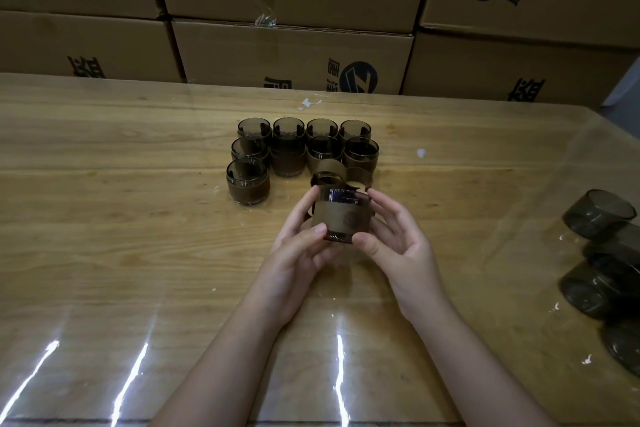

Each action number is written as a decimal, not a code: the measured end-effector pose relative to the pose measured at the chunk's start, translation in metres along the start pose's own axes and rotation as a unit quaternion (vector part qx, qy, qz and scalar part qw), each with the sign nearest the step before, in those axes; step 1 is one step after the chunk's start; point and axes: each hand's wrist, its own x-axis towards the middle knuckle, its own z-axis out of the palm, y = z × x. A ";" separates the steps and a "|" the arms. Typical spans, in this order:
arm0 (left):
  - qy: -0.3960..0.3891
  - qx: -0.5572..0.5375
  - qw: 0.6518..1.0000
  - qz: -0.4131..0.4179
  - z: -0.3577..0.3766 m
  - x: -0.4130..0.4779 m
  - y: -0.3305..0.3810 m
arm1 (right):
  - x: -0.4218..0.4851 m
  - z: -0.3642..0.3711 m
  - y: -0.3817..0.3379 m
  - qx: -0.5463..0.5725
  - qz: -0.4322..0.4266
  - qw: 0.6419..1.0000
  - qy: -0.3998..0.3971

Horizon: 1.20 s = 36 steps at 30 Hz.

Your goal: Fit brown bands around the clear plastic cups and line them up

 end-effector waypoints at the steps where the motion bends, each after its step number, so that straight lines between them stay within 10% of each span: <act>1: -0.002 -0.002 1.000 0.001 0.000 0.000 -0.001 | 0.000 0.000 0.000 -0.003 -0.001 1.000 -0.002; 36: 0.051 0.052 0.997 0.024 0.005 0.001 -0.002 | 0.000 -0.005 0.009 -0.079 0.020 0.996 -0.042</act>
